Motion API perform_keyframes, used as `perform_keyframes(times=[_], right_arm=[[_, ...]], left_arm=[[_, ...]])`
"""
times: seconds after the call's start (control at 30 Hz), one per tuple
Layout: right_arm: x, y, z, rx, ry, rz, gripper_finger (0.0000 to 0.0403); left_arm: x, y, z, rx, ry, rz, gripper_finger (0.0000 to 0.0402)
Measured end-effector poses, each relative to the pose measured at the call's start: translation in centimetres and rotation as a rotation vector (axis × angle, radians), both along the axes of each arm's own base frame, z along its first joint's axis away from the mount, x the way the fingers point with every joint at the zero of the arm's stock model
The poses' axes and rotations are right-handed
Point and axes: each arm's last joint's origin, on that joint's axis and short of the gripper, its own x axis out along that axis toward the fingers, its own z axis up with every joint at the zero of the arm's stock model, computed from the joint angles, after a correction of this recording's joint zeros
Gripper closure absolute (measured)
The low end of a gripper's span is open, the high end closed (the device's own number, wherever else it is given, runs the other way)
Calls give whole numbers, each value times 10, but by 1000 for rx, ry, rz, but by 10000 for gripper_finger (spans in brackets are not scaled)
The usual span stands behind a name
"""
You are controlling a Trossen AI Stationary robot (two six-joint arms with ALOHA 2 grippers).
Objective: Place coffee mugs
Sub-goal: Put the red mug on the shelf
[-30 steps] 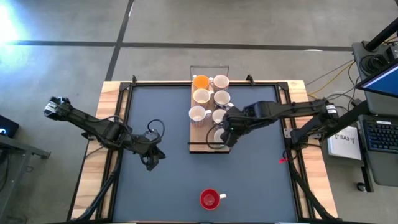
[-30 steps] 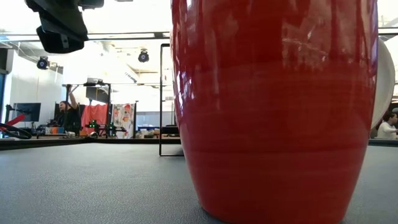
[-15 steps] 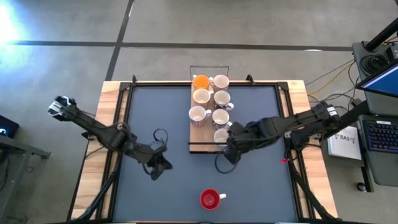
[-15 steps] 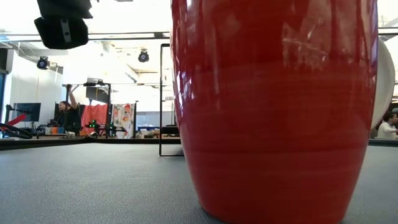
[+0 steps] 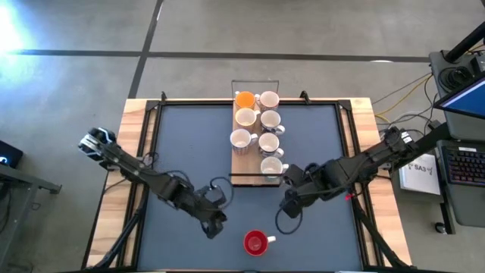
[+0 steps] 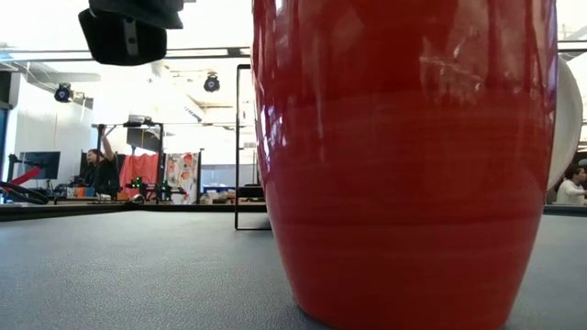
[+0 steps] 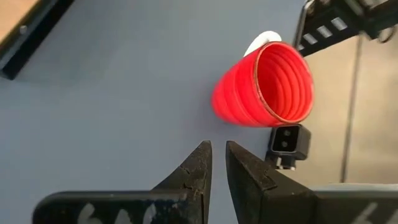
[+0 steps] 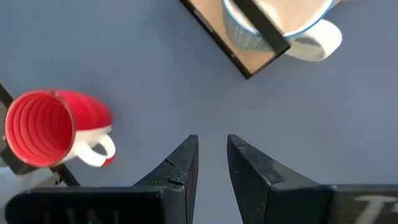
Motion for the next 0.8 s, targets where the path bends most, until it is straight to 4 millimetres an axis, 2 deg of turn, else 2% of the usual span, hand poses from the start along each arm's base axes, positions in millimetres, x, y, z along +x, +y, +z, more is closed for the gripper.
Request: perform_keyframes(times=[0.23,0.43,0.8], right_arm=[[-7,14,0,-29,-19,26,332],[-11,21,-1,-45,-21,55,327],[-13,21,-15,-85,12,47,311]], left_arm=[[33,-31,-1,68,88,1,372],[41,-35,17,104,103,26,372],[51,-37,2,125,132,42,372]])
